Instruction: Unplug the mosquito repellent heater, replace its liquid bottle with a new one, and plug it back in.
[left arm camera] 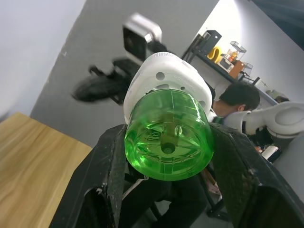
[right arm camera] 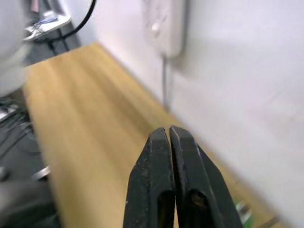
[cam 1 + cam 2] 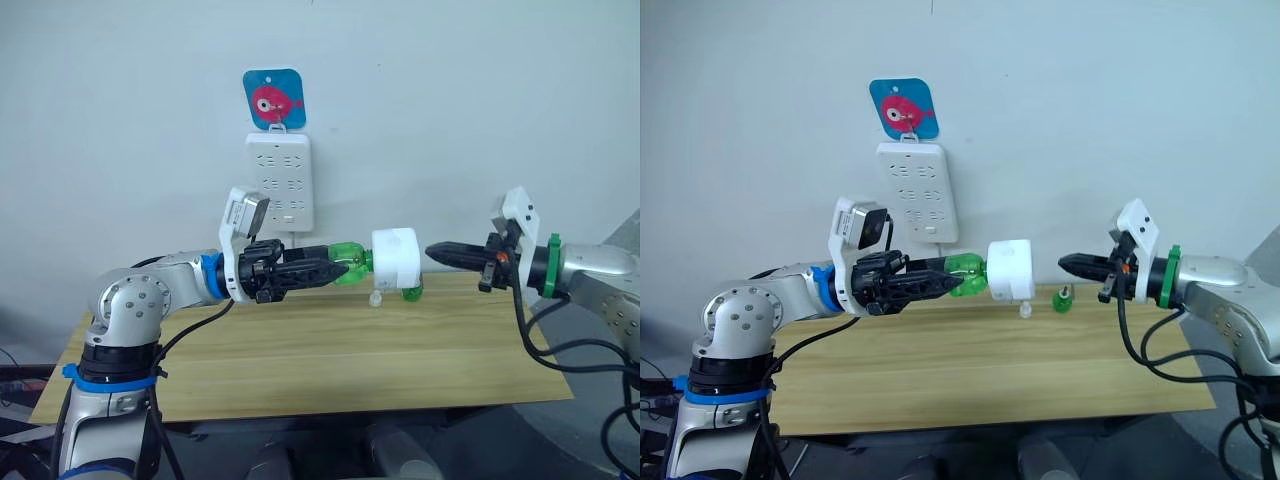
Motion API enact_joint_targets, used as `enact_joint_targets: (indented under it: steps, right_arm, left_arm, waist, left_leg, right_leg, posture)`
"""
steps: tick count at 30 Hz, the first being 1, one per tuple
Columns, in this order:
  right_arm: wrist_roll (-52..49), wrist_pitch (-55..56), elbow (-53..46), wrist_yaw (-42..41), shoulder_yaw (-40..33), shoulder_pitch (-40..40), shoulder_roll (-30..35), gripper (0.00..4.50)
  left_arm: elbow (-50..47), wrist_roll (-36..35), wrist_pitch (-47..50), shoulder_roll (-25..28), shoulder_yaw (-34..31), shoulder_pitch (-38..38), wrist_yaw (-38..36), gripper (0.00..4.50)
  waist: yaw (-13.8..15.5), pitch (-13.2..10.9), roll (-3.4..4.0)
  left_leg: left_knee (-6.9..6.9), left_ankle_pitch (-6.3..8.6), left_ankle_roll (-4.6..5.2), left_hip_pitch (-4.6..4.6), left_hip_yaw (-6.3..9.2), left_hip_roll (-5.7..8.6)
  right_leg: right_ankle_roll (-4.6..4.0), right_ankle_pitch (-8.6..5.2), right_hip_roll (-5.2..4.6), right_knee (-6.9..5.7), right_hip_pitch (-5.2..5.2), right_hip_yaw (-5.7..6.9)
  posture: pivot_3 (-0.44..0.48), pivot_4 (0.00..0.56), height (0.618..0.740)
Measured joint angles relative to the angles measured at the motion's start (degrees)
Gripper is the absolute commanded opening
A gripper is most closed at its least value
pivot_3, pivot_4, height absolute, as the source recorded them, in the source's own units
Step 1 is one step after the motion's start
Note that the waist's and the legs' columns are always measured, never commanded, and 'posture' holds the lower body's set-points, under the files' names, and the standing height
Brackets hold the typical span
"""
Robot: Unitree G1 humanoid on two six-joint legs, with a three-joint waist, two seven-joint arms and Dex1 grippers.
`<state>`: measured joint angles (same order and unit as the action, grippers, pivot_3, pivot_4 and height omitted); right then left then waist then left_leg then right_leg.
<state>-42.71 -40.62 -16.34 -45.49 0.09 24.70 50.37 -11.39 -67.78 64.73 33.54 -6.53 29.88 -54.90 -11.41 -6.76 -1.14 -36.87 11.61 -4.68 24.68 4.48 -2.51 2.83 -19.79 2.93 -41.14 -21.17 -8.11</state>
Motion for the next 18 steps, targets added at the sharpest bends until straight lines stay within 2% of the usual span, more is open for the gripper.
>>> enact_joint_targets:
  steps: [4, 9, 18]
  right_arm:
    - [0.38, -1.30, -0.47, -1.99, 1.72, 3.55, -3.79, 0.00]
    - [-6.91, -8.39, -8.04, -3.24, 2.10, 4.35, -5.69, 0.00]
    - [-21.85, -18.72, -14.96, 2.66, -0.87, 3.26, -6.72, 0.00]
  left_arm:
    - [-0.07, -0.12, 0.19, 0.06, 0.01, -0.02, -0.34, 2.25]
    - [-0.20, -0.21, 0.19, -0.15, 0.01, -0.02, -0.23, 2.25]
    - [0.30, -0.57, -1.58, -1.69, -0.58, 0.02, 1.80, 2.25]
  waist:
    - [0.13, 0.00, 0.00]
    - [0.18, 0.01, 0.01]
    - [0.16, 0.01, 0.01]
  left_leg:
    - [0.01, 0.00, 0.00, 0.00, 0.05, 0.00]
    - [-0.03, 0.00, 0.00, 0.01, 0.14, 0.00]
    - [-0.04, 0.00, 0.00, 0.01, 0.12, 0.01]
  right_leg:
    - [-0.01, 0.00, -0.02, -0.01, 0.01, 0.03]
    - [-0.01, 0.00, -0.03, -0.01, 0.07, 0.14]
    - [0.00, 0.00, -0.03, -0.01, 0.08, 0.13]
  posture:
    - [-0.182, 0.040, 0.740]
    - [-0.183, 0.045, 0.740]
    - [-0.193, 0.047, 0.740]
